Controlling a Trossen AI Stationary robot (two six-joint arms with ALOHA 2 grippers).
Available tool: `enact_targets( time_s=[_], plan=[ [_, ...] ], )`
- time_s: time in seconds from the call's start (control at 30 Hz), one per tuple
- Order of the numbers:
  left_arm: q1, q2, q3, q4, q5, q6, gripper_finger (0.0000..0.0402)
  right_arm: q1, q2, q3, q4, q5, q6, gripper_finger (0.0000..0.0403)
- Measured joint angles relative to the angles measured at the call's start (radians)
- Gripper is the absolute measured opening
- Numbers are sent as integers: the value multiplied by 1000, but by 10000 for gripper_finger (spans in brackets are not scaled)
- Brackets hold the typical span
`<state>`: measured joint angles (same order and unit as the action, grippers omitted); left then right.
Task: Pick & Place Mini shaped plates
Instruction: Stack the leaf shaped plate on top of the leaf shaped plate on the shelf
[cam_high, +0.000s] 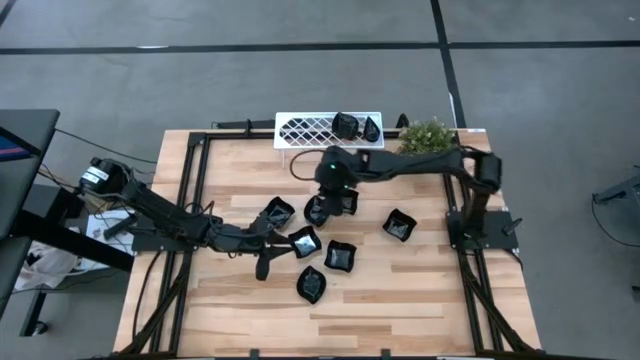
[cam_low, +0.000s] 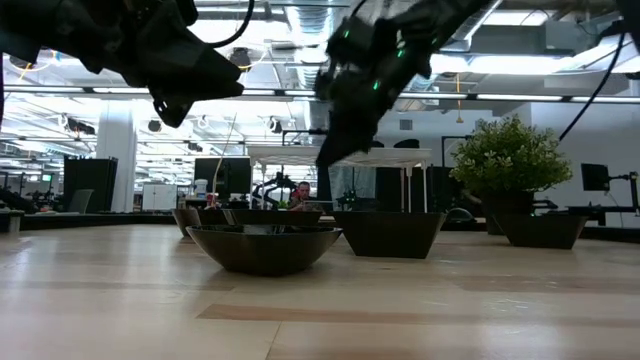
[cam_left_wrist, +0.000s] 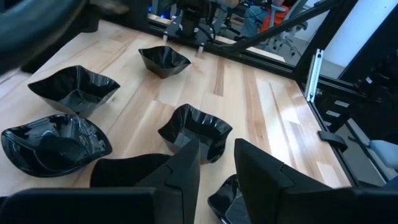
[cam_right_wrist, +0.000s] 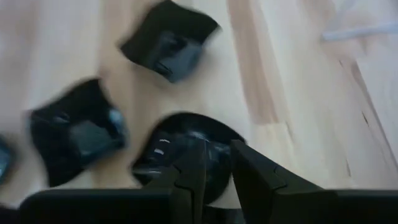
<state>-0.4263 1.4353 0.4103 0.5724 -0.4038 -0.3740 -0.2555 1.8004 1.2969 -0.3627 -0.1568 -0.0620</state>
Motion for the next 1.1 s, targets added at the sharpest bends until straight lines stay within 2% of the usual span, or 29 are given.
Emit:
enact_targets(
  time_s=[0.1, 0.23, 0.3, 0.6, 0.93, 1.1],
  plan=[
    [0, 0, 0, 1, 0, 0, 102, -36, 59, 26, -16, -15, 0, 71],
    [0, 0, 0, 5, 0, 0, 102, -74, 117, 54, -28, -142, 0, 71],
    [0, 0, 0, 5, 0, 0, 102, -85, 139, 64, -42, -170, -1, 71],
    [0, 0, -1, 13, 0, 0, 102, -83, 169, 91, -75, -186, -53, 75],
    [0, 0, -1, 20, 0, -1, 102, -82, 169, 91, -94, -187, -68, 140],
    [0, 0, -1, 21, 0, -1, 102, -79, 191, 92, -86, -207, -64, 155]
  ],
)
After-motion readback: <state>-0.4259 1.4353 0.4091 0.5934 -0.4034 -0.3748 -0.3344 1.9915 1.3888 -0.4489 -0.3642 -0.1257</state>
